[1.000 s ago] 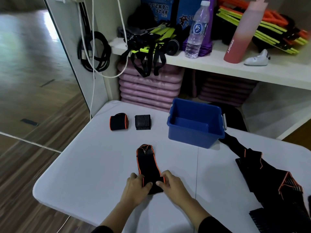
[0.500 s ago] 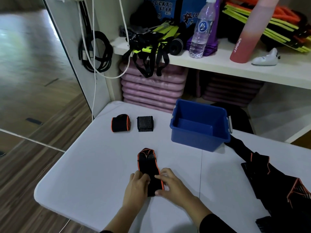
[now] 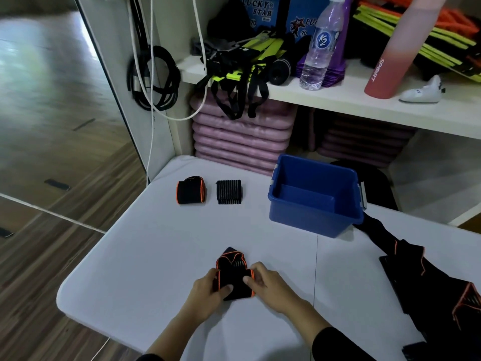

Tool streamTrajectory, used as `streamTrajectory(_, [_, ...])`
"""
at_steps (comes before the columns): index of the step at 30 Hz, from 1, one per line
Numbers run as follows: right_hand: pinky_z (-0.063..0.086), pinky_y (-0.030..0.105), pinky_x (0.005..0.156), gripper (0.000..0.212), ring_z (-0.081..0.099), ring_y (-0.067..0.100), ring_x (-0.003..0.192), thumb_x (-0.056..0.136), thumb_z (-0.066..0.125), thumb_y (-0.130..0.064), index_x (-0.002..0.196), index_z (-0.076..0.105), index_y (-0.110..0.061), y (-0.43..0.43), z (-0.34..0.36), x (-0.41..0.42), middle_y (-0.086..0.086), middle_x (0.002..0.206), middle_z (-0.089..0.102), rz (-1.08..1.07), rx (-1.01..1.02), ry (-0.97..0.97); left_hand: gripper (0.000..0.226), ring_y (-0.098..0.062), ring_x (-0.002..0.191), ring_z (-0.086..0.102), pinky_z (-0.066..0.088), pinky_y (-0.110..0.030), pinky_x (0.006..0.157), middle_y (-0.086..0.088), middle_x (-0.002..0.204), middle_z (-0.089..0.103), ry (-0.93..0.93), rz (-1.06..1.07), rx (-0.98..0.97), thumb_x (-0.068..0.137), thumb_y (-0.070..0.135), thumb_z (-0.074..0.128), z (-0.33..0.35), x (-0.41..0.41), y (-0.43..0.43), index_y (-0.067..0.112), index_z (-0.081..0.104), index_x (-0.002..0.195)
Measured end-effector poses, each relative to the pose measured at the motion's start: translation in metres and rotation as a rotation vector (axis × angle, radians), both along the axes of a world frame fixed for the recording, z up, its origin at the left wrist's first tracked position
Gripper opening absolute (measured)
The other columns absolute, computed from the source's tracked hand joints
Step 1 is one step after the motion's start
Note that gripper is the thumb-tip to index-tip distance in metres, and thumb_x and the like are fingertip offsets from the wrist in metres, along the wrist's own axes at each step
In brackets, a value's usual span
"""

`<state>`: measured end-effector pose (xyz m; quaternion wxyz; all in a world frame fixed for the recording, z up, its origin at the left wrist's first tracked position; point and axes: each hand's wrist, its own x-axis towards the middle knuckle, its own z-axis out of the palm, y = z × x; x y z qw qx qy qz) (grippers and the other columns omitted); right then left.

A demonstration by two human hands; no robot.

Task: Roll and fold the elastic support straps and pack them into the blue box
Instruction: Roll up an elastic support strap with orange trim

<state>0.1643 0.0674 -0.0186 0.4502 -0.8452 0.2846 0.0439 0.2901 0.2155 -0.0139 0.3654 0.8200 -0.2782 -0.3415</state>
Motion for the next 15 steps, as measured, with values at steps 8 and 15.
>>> streamTrajectory(8, [0.032, 0.03, 0.111, 0.057, 0.036, 0.009, 0.13, 0.091, 0.054, -0.039, 0.142, 0.029, -0.036, 0.014, -0.006, 0.014, -0.01, 0.137, 0.041, -0.051, 0.032, -0.055, 0.034, -0.021, 0.101, 0.049, 0.04, -0.027, 0.081, -0.004, 0.111, 0.04, 0.077, 0.252, 0.011, 0.087, 0.024, 0.058, -0.002, -0.015, -0.011, 0.012, 0.047, 0.117])
streamTrajectory(15, [0.033, 0.039, 0.111, 0.051, 0.037, 0.014, 0.128, 0.087, 0.057, -0.032, 0.127, 0.038, -0.056, 0.014, -0.004, 0.021, -0.01, 0.136, 0.045, -0.088, 0.133, -0.07, 0.055, -0.025, 0.11, 0.052, 0.046, -0.046, 0.096, 0.0, 0.113, 0.058, 0.188, 0.299, -0.033, 0.064, 0.032, 0.063, -0.014, -0.006, -0.007, 0.031, 0.045, 0.116])
